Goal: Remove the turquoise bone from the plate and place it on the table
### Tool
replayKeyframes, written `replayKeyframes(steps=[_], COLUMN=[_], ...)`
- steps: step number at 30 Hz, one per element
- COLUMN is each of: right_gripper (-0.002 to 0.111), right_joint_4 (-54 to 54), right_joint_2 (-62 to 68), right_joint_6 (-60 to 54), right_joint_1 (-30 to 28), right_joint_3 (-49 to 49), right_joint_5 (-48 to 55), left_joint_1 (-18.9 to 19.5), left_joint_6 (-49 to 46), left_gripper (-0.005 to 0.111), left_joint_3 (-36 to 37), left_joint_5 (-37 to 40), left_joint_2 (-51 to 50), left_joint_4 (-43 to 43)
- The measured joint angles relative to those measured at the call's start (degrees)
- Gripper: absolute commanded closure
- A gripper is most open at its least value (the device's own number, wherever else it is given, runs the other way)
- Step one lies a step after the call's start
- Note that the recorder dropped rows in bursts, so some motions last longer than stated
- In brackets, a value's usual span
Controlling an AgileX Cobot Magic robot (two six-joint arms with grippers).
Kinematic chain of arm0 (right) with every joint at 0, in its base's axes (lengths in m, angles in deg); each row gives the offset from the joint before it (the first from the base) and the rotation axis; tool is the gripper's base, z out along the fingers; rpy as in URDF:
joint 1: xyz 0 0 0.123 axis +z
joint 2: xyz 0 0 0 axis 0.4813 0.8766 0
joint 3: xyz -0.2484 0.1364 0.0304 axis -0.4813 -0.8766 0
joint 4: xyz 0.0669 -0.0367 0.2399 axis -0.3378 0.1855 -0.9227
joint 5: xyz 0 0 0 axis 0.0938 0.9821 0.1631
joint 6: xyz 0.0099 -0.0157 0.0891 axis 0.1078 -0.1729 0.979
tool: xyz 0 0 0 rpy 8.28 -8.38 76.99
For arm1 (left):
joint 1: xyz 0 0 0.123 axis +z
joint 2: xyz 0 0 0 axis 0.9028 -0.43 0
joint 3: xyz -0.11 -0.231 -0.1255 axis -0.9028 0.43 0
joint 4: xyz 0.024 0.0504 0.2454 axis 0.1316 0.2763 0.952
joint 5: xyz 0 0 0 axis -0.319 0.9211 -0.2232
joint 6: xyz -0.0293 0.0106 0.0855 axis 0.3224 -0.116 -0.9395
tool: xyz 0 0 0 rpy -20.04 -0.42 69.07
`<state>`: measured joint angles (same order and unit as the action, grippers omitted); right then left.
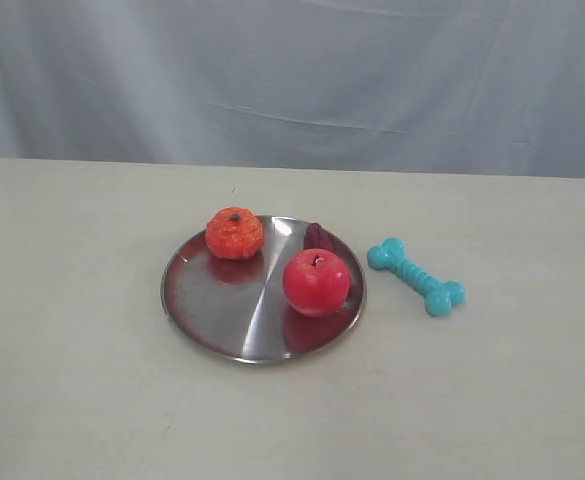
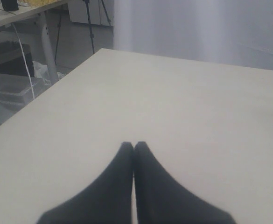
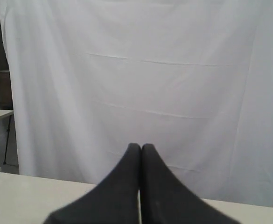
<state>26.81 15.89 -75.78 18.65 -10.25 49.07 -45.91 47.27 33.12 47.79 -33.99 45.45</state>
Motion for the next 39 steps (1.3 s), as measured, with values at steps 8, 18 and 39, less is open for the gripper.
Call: replayKeyframes(steps=[8,18,39], right_gripper=[0.109,0.109,0.109], right_joint_4=[-0.4,1.9,4.1], right_joint_2=[-6.6,-14.2,-13.9], right_joint_6=[0.2,0.2,2.7], right_joint_1=[0.0,-3.7,-6.1], right_joint_3=[-0.3,-1.2,-49.6], right_joint_5=[-0.2,-0.8,-25.2], left_joint_1=[0.0,0.0,0.0], left_joint_6=[0.0,0.0,0.0], left_gripper=[0.107,0.107,0.107], left_joint_3=[0.0,0.0,0.0], left_joint_5=[0.0,0.0,0.0], left_joint_2=[0.0,0.0,0.0], left_joint_4=[0.0,0.0,0.0])
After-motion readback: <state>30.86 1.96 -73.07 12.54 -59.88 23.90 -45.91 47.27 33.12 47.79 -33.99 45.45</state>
